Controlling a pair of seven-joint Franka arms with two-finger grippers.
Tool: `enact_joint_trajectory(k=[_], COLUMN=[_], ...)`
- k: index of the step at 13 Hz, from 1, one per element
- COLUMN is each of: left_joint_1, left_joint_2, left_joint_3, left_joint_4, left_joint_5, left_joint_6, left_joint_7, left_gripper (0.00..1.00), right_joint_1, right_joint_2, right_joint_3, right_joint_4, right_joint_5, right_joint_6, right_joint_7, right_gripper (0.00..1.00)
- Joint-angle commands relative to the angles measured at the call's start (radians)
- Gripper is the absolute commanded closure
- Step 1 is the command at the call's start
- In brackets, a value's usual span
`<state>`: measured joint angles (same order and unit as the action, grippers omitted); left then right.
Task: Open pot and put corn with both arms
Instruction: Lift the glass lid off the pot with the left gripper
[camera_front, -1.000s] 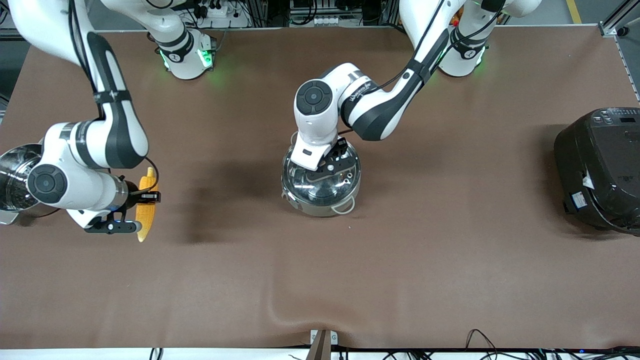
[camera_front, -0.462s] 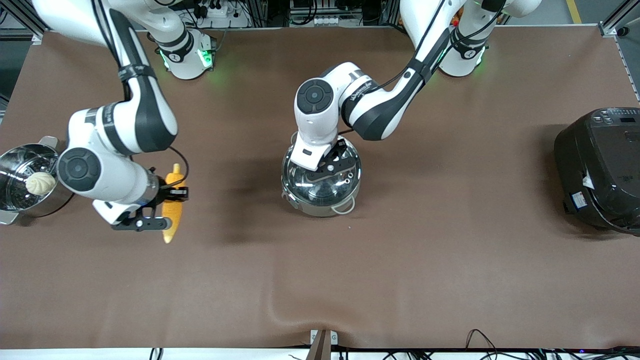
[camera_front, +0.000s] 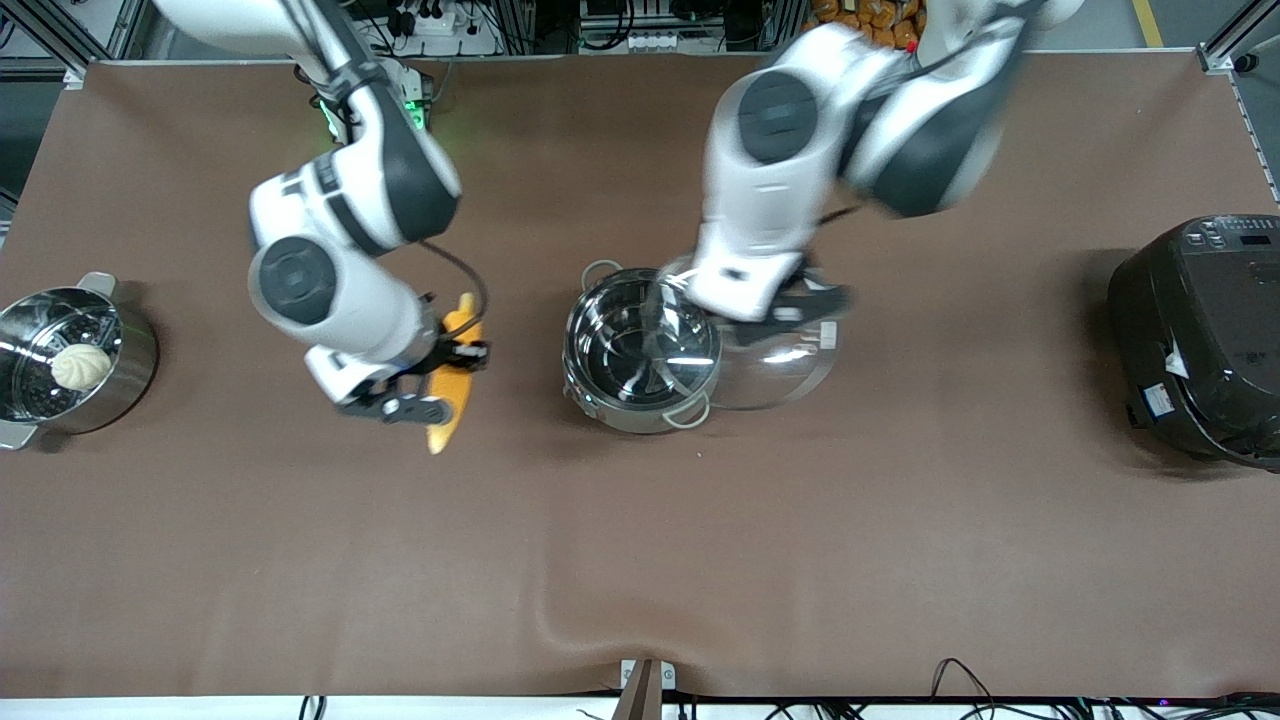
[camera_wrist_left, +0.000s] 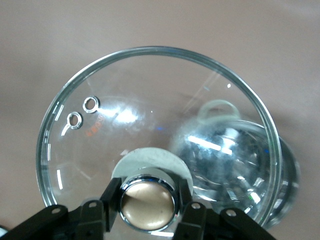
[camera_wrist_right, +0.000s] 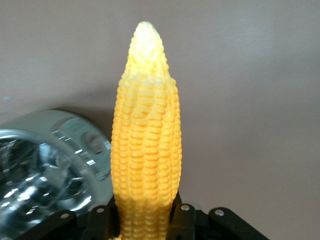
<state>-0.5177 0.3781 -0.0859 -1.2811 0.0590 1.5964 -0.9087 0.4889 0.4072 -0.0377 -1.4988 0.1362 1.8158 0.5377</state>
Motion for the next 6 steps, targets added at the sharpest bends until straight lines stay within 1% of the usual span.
enact_joint_trajectory(k=[1,3,4,6], left_joint_1=[0.149,0.241,0.27,0.324], left_joint_2=[-0.099,-0.11,-0.11,-0.116], left_joint_3=[-0.014,-0.014,-0.015,-0.015], left_joint_4=[-0.096,-0.133,-0.153,-0.222], left_joint_5=[-0.01,-0.01,-0.007,0.001], left_joint_6=[-0.021,-0.019,-0.015,0.026], left_joint_7=[0.195,0.322,0.361,0.427], left_gripper=[1.0,1.0,1.0,1.0], right_joint_1=[0.095,0.187,0.221,0.267], right_joint_2=[0.015,0.068,0.099,0.159], right_joint_3=[-0.007,-0.01,-0.01,-0.011], right_joint_4=[0.084,0.144,0.159,0.17], right_joint_5=[0.006,0.003,0.003,0.002], right_joint_6=[-0.013,-0.009,0.012,0.095], right_joint_7=[0.146,0.247,0.289,0.298], right_gripper=[1.0,1.0,1.0,1.0])
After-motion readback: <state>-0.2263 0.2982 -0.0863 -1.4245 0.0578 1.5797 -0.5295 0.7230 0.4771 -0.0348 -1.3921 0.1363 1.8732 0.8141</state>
